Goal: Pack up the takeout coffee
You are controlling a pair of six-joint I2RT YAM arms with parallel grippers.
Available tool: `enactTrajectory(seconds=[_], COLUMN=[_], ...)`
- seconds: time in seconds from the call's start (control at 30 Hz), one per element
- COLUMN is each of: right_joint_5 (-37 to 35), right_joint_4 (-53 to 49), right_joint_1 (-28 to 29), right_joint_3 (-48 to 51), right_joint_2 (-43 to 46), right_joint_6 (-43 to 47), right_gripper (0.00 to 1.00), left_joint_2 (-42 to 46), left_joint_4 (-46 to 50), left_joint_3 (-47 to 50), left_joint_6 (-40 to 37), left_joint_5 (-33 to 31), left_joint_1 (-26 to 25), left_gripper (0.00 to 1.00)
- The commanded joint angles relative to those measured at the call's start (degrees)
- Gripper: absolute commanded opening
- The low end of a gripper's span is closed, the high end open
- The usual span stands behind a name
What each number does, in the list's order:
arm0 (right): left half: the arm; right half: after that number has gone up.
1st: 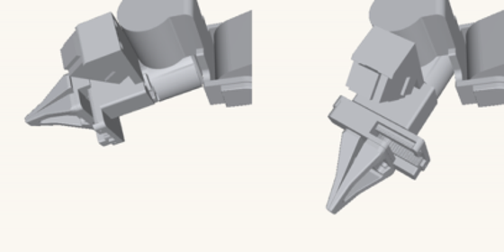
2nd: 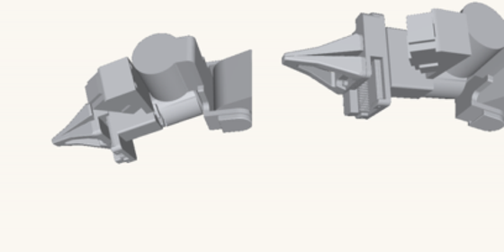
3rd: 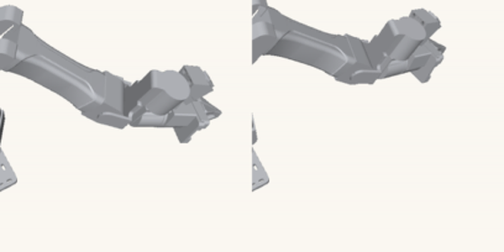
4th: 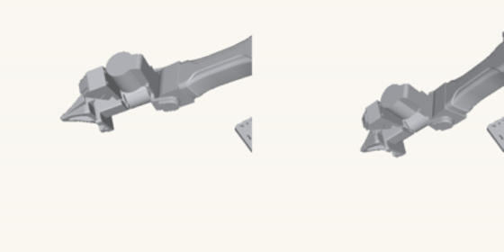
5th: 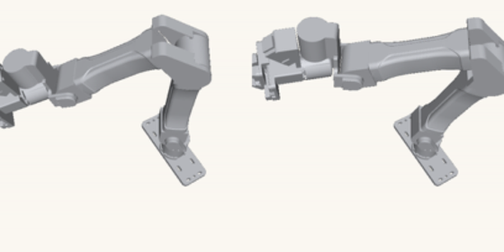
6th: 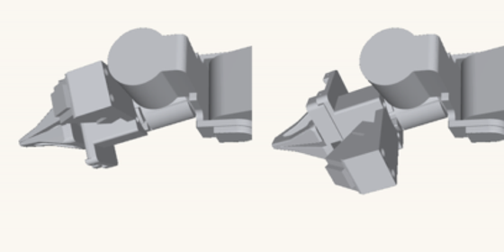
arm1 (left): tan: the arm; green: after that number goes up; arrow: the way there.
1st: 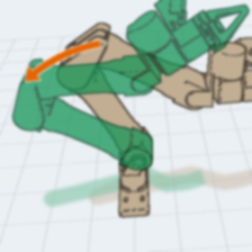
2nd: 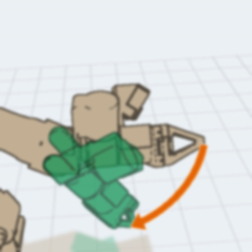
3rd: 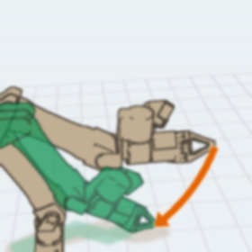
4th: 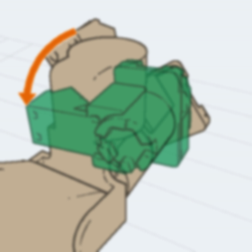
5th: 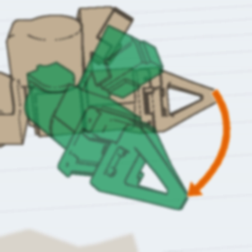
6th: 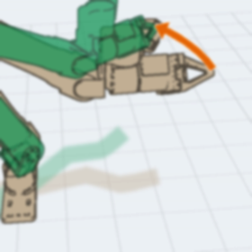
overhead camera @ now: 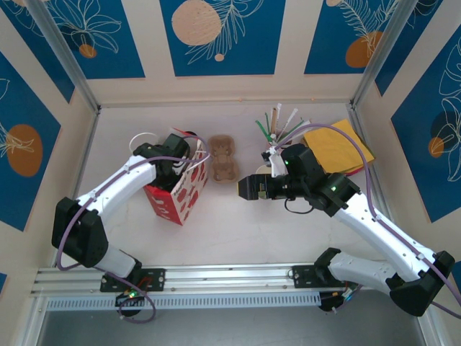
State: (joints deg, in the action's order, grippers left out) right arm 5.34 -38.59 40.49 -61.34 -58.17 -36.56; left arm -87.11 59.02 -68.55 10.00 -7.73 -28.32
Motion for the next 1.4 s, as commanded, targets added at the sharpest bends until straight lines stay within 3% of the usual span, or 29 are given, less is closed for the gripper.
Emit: enactTrajectory(seconds=[0.0,1.37], right_joint_5=[0.37,0.35], right_joint_4=[-0.26,-0.22], right_joint_1=[-0.16,-0.15], right_joint_3=[0.61,0.39], right_joint_2=[1.13,1.11], right_joint_6=[-0.71,-0.65], right_gripper=[0.99,0.99], left_joint_2=[-7.73,-7.37], left_joint_4=[-4.01,-3.83], left_joint_3=[7.98,7.97], left_joint_6=[0.51,0.60], left_joint_5=[0.78,0.71], left_joint_1=[1.25,1.28], left_gripper=[0.68,0.72])
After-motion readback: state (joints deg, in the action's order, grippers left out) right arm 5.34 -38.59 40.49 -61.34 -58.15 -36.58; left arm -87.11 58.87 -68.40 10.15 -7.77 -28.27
